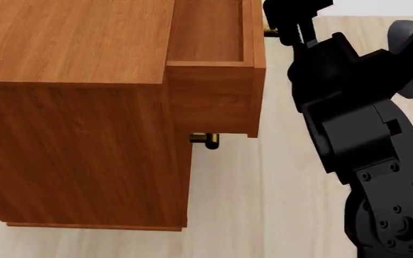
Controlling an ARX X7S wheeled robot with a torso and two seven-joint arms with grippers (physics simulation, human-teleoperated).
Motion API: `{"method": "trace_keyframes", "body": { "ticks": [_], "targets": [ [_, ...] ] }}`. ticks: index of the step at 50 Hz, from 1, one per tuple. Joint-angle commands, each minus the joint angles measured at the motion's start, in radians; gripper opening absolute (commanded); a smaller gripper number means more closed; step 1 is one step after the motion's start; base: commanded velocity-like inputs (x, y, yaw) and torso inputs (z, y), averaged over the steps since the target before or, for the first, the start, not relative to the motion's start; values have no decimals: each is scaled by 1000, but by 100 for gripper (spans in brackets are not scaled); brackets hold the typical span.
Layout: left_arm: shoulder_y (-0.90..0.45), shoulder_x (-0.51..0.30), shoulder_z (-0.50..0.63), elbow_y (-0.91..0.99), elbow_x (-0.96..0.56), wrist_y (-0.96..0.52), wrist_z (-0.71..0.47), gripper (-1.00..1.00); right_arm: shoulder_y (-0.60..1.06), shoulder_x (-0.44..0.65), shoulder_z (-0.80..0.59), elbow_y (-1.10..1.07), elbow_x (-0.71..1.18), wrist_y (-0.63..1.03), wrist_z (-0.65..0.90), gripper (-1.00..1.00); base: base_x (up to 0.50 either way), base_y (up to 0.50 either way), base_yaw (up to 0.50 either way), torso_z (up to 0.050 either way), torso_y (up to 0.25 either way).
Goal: Close the bottom drawer of the cabinet and open the top drawer.
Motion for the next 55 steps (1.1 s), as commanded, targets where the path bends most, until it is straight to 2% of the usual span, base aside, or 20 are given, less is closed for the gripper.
{"method": "trace_keyframes", "body": {
  "ticks": [1, 55],
  "targets": [
    [5, -1, 3, -2, 7, 6, 3, 100, 8, 21, -20, -99, -47, 31, -23, 100, 0, 0, 0, 0, 0],
    [-16, -13, 18, -3, -8, 8, -9, 100, 16, 50, -2, -134, -24, 0, -7, 100, -1, 0, 0, 0, 2]
  ]
}}
